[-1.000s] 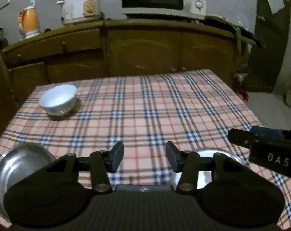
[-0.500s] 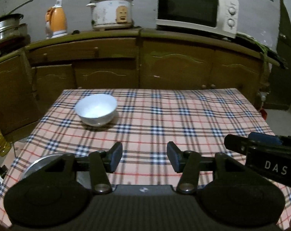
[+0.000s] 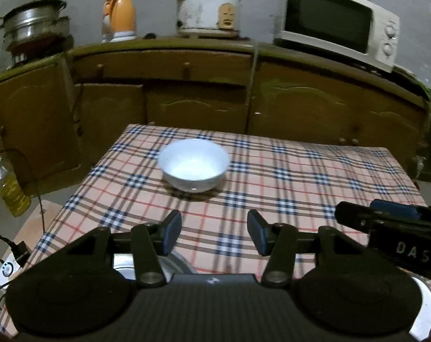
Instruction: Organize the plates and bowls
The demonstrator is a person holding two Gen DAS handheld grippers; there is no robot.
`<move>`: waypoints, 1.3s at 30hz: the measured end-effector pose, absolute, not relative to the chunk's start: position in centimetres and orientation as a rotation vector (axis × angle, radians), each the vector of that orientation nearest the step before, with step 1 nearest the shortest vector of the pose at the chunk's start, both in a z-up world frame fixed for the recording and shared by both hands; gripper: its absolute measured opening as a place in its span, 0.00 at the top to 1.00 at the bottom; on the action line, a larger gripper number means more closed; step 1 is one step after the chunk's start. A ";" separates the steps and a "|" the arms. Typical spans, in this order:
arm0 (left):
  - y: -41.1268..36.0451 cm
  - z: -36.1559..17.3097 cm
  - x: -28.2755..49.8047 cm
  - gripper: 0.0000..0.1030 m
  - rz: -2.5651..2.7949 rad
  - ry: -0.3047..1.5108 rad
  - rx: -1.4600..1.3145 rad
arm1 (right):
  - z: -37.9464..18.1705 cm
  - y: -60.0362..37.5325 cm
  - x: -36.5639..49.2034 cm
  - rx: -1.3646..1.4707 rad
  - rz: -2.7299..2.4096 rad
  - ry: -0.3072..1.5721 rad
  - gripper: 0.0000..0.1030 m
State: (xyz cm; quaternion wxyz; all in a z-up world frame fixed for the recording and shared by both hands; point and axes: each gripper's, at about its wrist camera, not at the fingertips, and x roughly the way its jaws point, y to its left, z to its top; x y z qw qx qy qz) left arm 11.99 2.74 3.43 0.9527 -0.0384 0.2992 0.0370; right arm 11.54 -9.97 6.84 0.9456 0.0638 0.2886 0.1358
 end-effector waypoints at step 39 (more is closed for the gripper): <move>11.9 -4.1 32.7 0.76 0.077 0.767 -0.050 | -4.2 1.8 36.8 0.211 0.379 0.816 0.83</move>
